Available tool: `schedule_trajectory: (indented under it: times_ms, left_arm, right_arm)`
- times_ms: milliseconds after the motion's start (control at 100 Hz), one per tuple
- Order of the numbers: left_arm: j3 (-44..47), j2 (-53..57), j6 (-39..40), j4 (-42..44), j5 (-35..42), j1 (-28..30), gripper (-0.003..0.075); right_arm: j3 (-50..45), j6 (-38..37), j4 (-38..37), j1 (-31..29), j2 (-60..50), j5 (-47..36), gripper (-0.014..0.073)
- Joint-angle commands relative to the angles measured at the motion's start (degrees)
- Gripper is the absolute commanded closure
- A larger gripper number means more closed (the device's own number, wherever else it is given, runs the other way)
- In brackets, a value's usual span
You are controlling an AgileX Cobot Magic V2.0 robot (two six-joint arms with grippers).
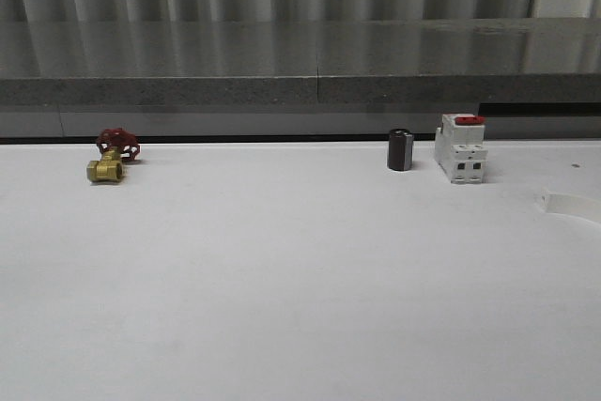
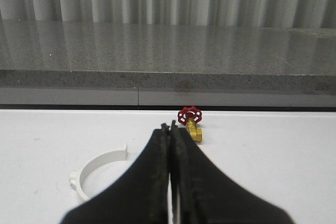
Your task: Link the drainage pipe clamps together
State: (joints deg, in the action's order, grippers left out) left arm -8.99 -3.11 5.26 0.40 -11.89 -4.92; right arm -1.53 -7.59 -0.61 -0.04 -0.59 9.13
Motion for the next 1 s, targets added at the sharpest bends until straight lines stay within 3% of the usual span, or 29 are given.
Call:
schedule_trajectory:
  times_ms: [0,340,790,880,990]
  left_arm:
    - [-8.18,-6.12,-0.05,-0.4,-1.43,0.1,0.074]
    - [-30.53,-28.62,-0.05,-0.4,-24.46,0.1,0.074]
    - [-33.91,-40.4,-0.05,-0.4,-27.62,0.1,0.0724]
    - [-33.91,-40.4,-0.05,-0.4,-27.9,0.1,0.0626]
    - [-33.91,-40.4,-0.05,-0.4,-28.75,0.1,0.0333]
  right_arm:
    - [0.84,0.52,-0.18,-0.2,-0.8,-4.7,0.0662]
    - [0.84,0.52,-0.18,-0.2,-0.8,-4.7,0.0662]
    - [0.84,0.52,-0.18,-0.2,-0.8,-4.7,0.0662]
    - [0.84,0.52,-0.18,-0.2,-0.8,-4.7,0.0662]
    - [0.84,0.52,-0.18,-0.2,-0.8,-4.7,0.0662]
